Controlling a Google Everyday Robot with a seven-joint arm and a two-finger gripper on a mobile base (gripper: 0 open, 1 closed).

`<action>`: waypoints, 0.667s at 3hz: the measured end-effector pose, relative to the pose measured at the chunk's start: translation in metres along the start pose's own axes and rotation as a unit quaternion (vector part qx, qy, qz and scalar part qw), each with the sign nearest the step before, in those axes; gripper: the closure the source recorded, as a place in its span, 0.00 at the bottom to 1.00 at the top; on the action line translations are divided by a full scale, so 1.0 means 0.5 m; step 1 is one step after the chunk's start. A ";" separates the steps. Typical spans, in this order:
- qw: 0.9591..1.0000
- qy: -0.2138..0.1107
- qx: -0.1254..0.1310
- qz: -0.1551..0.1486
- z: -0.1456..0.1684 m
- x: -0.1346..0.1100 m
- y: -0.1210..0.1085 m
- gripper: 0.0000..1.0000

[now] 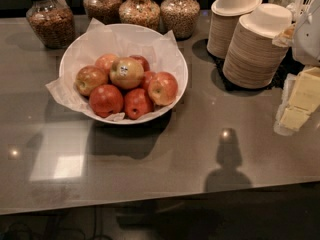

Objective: Pick apple from white bowl

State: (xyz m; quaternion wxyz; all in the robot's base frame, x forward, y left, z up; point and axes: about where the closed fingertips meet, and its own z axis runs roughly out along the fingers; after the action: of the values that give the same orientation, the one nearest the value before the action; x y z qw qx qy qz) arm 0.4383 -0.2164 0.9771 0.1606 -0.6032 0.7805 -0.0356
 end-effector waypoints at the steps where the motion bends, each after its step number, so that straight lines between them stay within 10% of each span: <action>1: 1.000 -0.002 0.007 -0.006 0.003 -0.012 -0.002 0.00; 2: 0.998 -0.035 0.020 -0.058 0.022 -0.097 -0.007 0.00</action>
Offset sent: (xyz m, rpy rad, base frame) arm 0.0413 0.1031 -0.0020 0.0608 -0.1487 0.2677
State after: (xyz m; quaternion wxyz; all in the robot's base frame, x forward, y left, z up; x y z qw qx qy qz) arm 0.4558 -0.1694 0.9776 0.1969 -0.6450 0.7373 -0.0392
